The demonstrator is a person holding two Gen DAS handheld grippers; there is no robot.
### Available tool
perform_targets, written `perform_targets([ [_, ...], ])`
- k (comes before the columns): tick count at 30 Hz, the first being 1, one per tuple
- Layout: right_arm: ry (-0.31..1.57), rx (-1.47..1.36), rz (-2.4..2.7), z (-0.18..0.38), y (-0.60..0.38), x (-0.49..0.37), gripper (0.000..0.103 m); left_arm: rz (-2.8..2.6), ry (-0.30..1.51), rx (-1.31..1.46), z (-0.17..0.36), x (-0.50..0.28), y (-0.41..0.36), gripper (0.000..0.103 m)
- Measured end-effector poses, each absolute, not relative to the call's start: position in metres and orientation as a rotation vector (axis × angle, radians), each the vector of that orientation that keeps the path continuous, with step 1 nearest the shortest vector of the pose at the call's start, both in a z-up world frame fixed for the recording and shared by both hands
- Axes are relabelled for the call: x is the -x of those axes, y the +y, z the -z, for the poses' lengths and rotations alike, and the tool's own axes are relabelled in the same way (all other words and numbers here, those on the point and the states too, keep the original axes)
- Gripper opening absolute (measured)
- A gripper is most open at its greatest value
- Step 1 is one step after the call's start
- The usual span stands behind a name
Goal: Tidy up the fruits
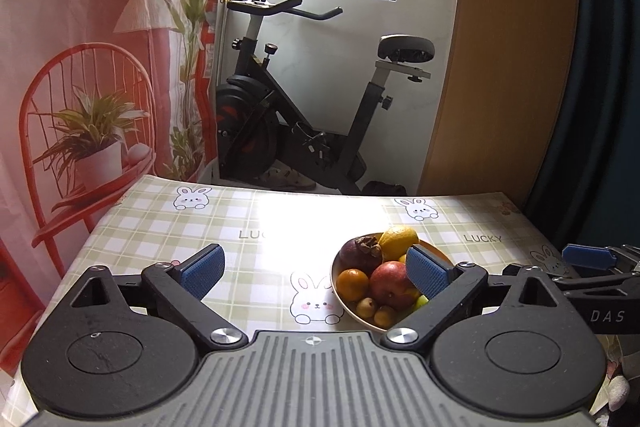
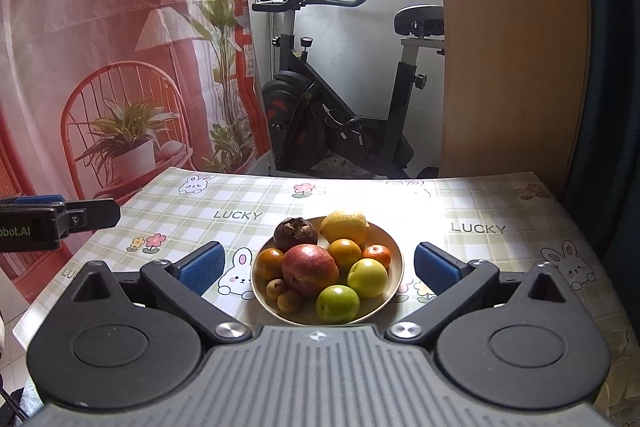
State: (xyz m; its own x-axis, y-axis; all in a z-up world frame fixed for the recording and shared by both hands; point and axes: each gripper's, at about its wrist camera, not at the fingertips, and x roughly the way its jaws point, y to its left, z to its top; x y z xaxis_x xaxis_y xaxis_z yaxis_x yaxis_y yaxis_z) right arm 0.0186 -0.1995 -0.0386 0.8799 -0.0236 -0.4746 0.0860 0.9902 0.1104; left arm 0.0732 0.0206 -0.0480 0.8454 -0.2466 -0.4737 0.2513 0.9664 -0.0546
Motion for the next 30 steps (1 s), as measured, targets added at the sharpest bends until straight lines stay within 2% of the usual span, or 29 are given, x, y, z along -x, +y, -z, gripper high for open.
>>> perform_targets([
  [13, 0.488, -0.131, 0.052, 0.021, -0.196, -0.009, 0.103, 0.218, 0.430, -0.050, 0.022, -0.049, 0.021, 0.099],
  [30, 0.477, -0.133, 0.050, 0.019, -0.198, -0.007, 0.103, 0.209, 0.427, -0.047, 0.023, -0.049, 0.019, 0.100],
])
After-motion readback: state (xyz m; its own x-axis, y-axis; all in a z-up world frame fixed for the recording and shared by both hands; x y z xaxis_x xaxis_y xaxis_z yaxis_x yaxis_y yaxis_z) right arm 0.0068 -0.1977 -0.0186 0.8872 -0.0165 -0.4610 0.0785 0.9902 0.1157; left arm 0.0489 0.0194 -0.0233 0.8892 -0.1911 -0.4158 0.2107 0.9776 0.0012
